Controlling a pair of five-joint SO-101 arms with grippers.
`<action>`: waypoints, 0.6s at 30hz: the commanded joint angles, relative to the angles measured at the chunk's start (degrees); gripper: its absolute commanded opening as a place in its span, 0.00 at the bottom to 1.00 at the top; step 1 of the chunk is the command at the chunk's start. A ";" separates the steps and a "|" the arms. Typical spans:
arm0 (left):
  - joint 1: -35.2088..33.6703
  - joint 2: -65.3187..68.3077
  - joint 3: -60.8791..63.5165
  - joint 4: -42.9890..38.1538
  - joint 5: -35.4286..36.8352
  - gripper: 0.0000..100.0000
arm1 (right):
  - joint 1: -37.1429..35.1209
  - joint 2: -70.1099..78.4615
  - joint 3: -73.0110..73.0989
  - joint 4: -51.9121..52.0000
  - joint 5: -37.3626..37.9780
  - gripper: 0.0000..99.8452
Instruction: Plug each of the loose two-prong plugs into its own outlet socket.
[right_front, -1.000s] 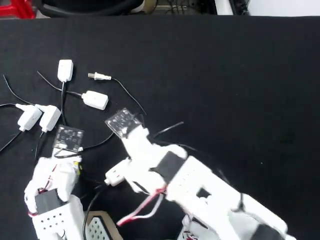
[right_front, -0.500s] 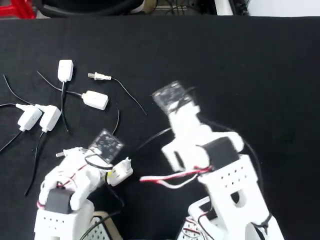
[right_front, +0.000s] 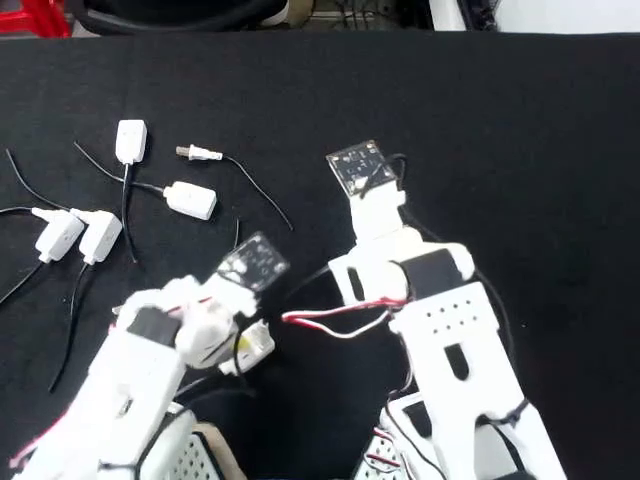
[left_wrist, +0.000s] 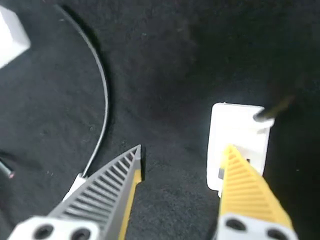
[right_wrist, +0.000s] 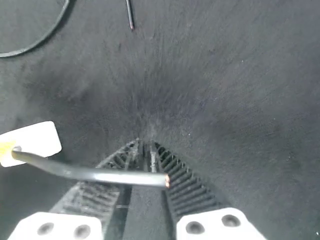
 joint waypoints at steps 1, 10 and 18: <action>2.86 10.73 -3.91 -0.62 0.79 0.26 | 0.70 1.89 -0.84 -1.32 0.35 0.01; -1.98 3.87 -22.46 23.12 4.84 0.26 | 0.79 2.07 -0.66 -2.02 0.35 0.01; 6.81 6.24 -13.58 16.00 7.91 0.26 | 0.79 2.07 -0.66 -1.76 0.35 0.01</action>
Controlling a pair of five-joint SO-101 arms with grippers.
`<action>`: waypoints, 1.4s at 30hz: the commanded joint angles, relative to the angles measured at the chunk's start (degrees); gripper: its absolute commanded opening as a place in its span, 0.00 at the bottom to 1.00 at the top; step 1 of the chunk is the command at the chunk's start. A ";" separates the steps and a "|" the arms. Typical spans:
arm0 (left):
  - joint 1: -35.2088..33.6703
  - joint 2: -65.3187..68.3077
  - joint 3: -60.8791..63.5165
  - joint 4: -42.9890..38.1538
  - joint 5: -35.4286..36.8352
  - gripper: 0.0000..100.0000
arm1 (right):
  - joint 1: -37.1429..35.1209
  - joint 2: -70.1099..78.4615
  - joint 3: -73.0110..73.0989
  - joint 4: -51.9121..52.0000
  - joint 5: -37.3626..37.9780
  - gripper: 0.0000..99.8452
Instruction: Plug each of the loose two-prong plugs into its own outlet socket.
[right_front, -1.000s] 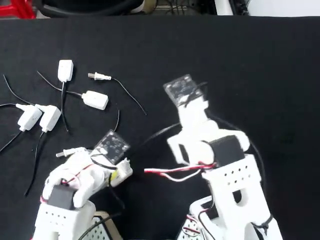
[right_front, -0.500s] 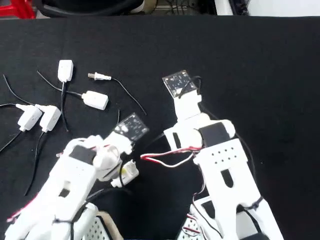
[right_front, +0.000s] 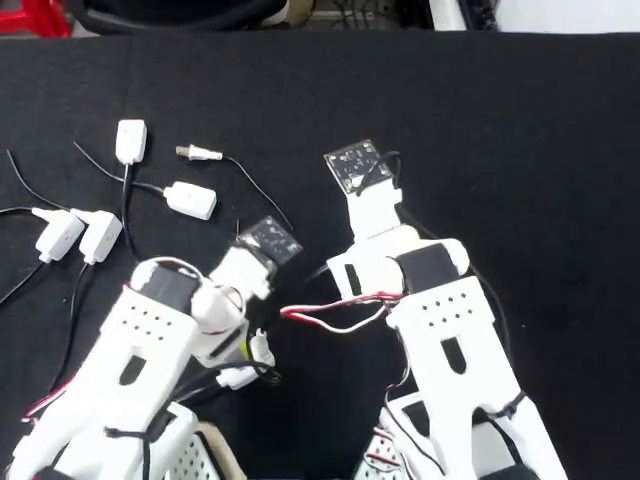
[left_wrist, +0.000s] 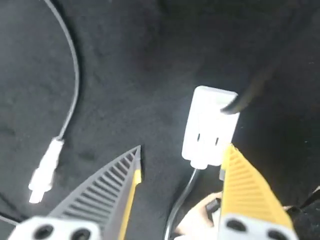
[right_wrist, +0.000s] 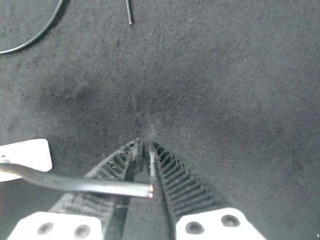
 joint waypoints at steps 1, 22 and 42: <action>4.53 2.20 3.82 -5.89 0.44 0.26 | 0.79 0.04 -0.66 -0.70 0.35 0.01; 4.26 16.44 4.79 -17.76 5.10 0.04 | 0.79 0.13 -0.48 -1.05 0.44 0.01; -39.08 19.87 -22.20 -9.23 0.35 0.03 | 0.53 0.22 0.40 -1.05 0.44 0.01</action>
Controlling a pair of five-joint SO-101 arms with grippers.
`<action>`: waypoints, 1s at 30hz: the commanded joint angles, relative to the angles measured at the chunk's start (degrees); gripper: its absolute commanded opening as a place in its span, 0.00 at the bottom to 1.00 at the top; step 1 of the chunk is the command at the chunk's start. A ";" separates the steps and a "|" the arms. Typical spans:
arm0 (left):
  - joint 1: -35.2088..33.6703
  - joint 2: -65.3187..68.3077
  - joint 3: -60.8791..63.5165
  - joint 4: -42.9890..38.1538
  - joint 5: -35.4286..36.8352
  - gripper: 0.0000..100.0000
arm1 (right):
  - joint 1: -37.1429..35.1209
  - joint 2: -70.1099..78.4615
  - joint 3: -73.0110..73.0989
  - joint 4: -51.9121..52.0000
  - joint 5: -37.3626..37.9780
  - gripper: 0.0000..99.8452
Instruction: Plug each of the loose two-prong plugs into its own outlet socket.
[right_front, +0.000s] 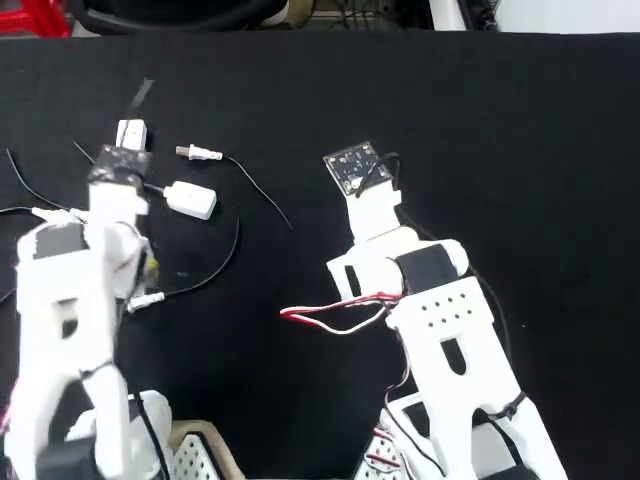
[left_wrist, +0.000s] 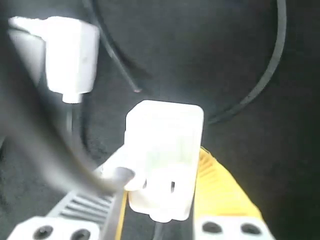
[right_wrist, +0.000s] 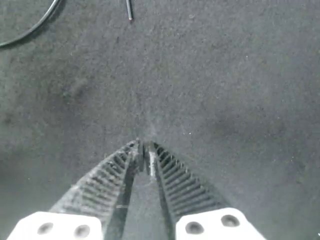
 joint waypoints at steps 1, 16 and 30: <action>-1.54 9.23 -7.78 -4.75 -0.53 0.03 | 0.62 0.22 -0.31 -0.88 0.44 0.01; -4.88 33.58 -29.67 0.62 0.53 0.28 | 0.79 0.31 -0.13 -2.37 0.44 0.01; 13.05 26.73 -33.45 -10.02 32.35 0.26 | 0.79 0.31 1.01 -3.96 0.53 0.01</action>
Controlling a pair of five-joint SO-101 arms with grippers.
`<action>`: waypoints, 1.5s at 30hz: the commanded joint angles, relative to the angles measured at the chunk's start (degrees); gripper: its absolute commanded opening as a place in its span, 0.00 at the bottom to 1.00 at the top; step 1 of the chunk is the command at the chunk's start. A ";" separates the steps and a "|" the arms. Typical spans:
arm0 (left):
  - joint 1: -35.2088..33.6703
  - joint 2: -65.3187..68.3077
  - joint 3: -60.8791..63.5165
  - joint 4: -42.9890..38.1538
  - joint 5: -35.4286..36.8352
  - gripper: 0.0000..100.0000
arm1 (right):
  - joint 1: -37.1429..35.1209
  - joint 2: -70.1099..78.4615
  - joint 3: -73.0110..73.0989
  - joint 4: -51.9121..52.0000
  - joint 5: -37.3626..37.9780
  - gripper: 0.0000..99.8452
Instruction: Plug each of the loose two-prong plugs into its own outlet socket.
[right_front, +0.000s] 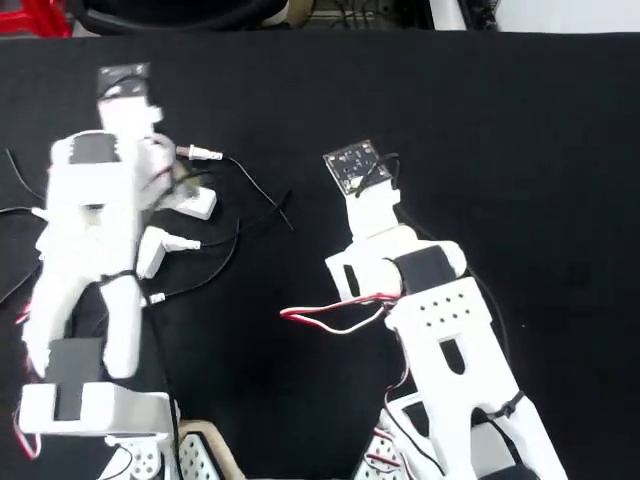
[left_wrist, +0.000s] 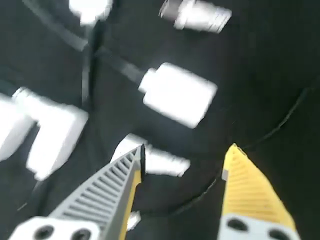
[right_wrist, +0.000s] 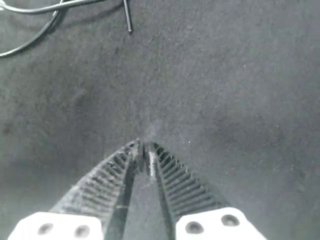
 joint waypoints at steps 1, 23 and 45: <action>1.10 3.34 -1.27 -9.41 0.53 0.26 | 0.79 0.31 -0.31 -0.62 0.53 0.01; -3.21 41.23 -33.98 5.10 19.43 0.26 | 0.70 0.31 -0.31 -0.62 0.53 0.01; -0.57 17.67 -37.32 26.37 20.48 0.03 | 0.79 0.31 -0.22 -0.53 0.53 0.01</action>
